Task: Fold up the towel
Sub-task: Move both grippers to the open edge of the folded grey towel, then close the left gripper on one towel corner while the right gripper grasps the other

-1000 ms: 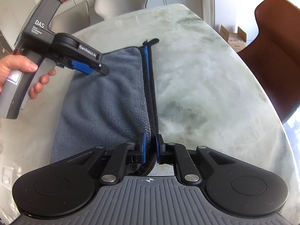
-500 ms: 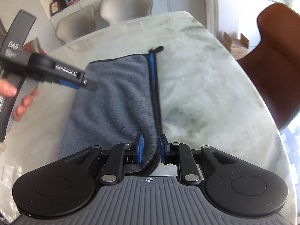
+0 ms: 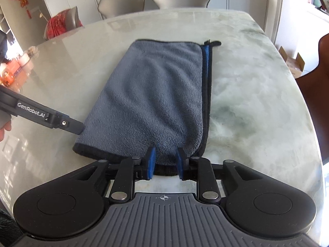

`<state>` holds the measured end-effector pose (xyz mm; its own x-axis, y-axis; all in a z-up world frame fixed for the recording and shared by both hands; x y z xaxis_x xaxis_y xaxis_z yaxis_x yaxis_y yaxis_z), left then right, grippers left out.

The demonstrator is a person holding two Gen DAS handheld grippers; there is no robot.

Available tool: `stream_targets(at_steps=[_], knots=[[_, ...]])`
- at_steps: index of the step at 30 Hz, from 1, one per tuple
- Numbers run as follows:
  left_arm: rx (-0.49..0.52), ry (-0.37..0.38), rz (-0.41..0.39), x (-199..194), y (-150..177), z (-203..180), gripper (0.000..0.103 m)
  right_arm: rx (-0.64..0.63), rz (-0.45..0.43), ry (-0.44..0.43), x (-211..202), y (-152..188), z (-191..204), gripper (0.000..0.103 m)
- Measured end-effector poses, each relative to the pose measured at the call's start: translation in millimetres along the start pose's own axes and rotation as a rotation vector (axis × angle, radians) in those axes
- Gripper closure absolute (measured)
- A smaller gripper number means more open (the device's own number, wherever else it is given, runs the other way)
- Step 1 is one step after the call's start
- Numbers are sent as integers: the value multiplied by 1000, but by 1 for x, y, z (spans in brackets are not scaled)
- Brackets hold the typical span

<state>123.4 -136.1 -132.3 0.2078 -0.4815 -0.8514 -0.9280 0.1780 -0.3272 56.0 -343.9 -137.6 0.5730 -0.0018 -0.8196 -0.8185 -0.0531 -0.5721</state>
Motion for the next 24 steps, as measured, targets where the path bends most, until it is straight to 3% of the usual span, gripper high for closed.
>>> stream_targets(at_steps=[8,13,16,18,19,24], knots=[[-17,-5,42,7,9,-12,47,-1,-15,-12,-3,3,-2,76],[-51,41,53,10,14,-18,45,2,-22,-22,-5,6,-4,76],[-28,28,50,13,14,-25,47,2,-27,-26,-6,7,-5,76],[-23,32,46,14,14,-28,62,6,-33,-28,-8,8,-7,76],[-24,41,49,15,14,-29,78,7,-36,-28,-8,8,-7,76],[-26,42,36,12,12,-32,94,-26,-58,-46,-13,10,-5,76]])
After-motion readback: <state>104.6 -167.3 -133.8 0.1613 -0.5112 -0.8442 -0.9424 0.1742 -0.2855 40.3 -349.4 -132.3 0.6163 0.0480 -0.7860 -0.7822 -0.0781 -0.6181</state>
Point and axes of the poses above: each gripper's, at about its wrist camera, not at the fingertips, and x roughly the way its jaws point, z to its left, y to its underside, the point moved 2 cm from there along x, roughly the way its jaws point, and after that the axes turned 13 degrees about y, right-handed, at the moved point
